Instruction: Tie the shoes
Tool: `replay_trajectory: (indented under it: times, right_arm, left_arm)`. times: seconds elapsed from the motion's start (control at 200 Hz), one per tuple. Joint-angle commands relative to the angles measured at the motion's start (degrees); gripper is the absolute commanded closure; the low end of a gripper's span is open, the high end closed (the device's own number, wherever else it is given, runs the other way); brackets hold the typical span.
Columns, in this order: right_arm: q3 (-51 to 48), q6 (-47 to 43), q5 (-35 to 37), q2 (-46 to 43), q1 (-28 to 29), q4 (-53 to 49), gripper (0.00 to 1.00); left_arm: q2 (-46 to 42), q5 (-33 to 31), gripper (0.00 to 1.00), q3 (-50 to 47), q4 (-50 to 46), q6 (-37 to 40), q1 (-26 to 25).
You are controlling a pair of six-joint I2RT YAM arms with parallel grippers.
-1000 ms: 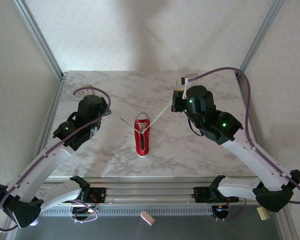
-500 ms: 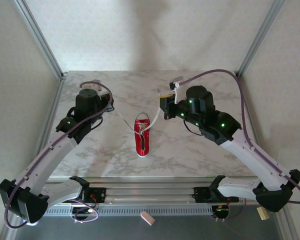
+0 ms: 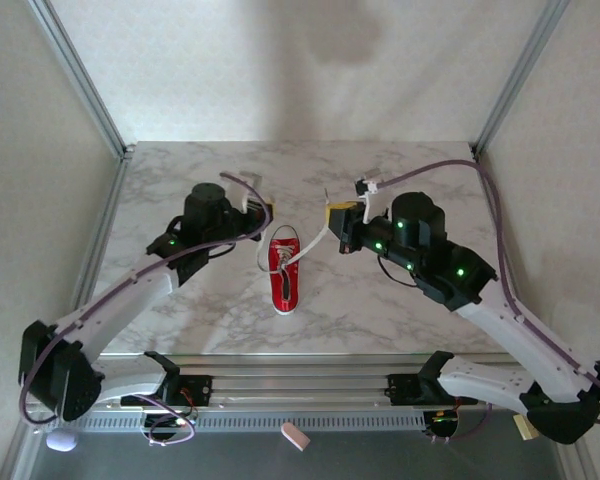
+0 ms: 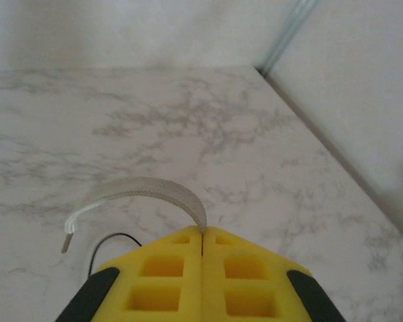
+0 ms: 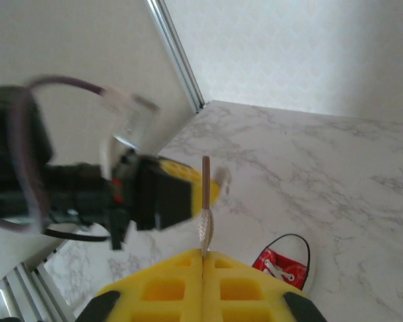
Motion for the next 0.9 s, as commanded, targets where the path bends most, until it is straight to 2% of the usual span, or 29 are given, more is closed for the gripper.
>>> replay_trajectory:
  times: [0.0,0.145,0.27,0.33,0.395,0.47,0.706,0.801,0.896]
  right_arm:
    - [-2.2,0.9,-0.3,-1.9,0.4,4.3,1.0]
    - [-5.1,0.9,-2.0,-4.3,0.4,7.1,1.0]
    - [-7.9,0.9,-2.1,-7.4,0.3,9.4,1.0]
    - [-8.7,0.8,-1.7,-8.7,0.3,10.0,1.0]
    - [-9.0,0.6,-1.0,-9.3,0.3,9.5,1.0]
    - [-9.0,0.5,-0.3,-9.3,0.4,8.6,1.0]
    - [-8.9,0.6,1.5,-7.2,0.3,6.5,1.0]
    - [-7.9,1.5,6.8,-5.6,0.2,2.9,1.0]
    - [-5.5,3.4,14.2,-2.0,0.2,-4.4,1.0]
  left_arm:
    - [3.9,4.6,0.97,2.7,-1.7,6.5,-2.4]
    - [9.4,7.9,0.91,7.0,-2.7,9.6,-6.0]
    - [13.7,13.5,0.87,11.0,-6.7,13.3,-8.1]
    - [15.2,14.6,0.79,11.8,-8.9,14.7,-8.6]
    - [15.5,10.3,0.61,11.3,-9.1,13.7,-8.6]
    - [14.9,5.4,0.54,10.4,-8.2,12.4,-8.2]
    - [10.6,-5.1,0.51,8.0,-4.8,6.9,-6.7]
    - [7.7,-8.5,0.52,5.0,-2.6,1.8,-4.4]
    - [5.4,-9.2,0.49,1.1,-1.5,-5.9,-1.1]
